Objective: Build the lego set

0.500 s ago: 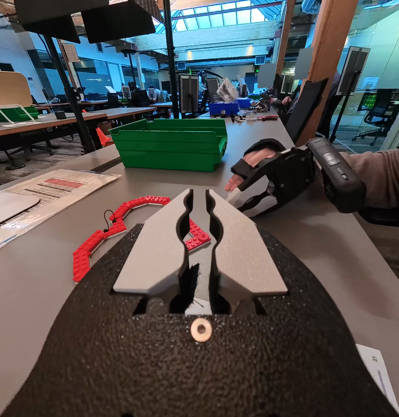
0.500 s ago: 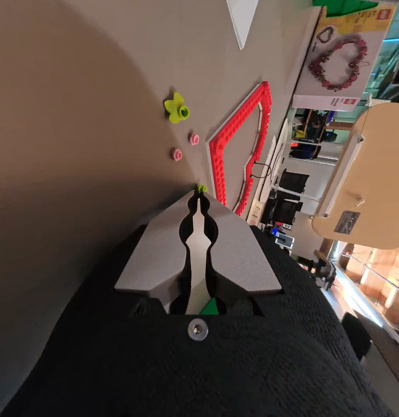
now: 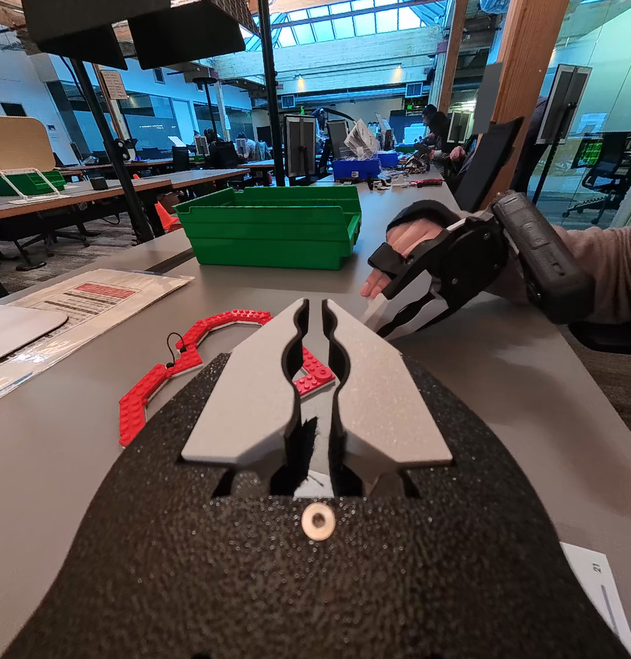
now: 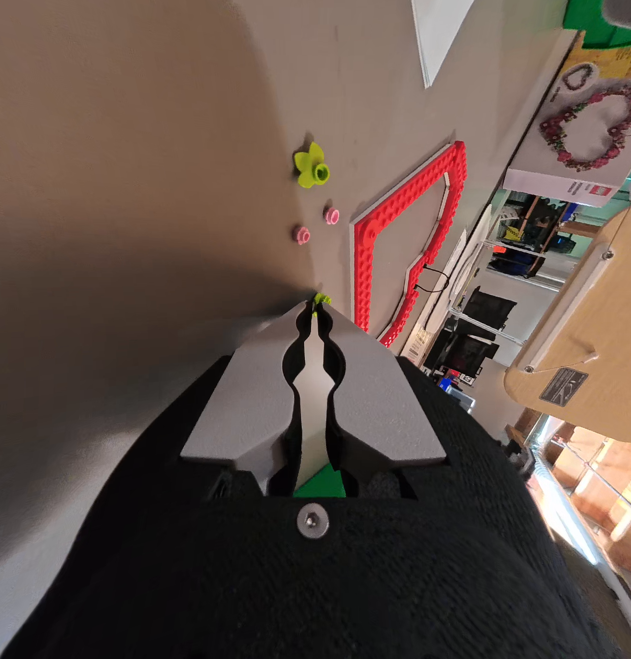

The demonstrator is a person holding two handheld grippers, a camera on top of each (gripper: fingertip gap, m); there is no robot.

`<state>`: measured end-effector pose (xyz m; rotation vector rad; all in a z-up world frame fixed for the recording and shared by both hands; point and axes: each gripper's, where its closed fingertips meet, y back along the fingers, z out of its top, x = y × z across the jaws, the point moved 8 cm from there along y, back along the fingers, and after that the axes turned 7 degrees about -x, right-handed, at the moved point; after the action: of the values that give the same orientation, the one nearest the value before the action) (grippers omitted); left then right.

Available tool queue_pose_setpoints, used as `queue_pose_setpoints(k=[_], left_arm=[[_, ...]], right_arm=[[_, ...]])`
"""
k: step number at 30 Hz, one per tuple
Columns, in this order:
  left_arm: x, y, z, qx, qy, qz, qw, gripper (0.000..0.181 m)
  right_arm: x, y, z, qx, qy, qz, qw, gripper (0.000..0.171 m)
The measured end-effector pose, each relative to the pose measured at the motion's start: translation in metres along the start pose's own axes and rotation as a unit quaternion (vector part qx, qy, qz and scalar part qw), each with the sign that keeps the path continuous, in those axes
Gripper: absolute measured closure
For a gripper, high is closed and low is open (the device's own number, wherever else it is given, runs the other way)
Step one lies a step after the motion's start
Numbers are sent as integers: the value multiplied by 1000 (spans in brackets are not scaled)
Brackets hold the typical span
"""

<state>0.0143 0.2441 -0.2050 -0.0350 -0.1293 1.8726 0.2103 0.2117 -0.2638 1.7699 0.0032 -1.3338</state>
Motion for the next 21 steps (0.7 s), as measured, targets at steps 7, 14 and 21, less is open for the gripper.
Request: queue_pose_setpoints(k=[7,14,21], left_arm=[[1,2,0,-1,1,2,1000,180],[2,3,0,2,-1,6,1000,181],[1,1,-1,9,-6,4,1000,181]], right_arm=[[-2,1,1,-3,23,27,999,170],[-7,6,-1,-11,18,49,999,160],[-11,21,-11,-36,-86,45,995,144]])
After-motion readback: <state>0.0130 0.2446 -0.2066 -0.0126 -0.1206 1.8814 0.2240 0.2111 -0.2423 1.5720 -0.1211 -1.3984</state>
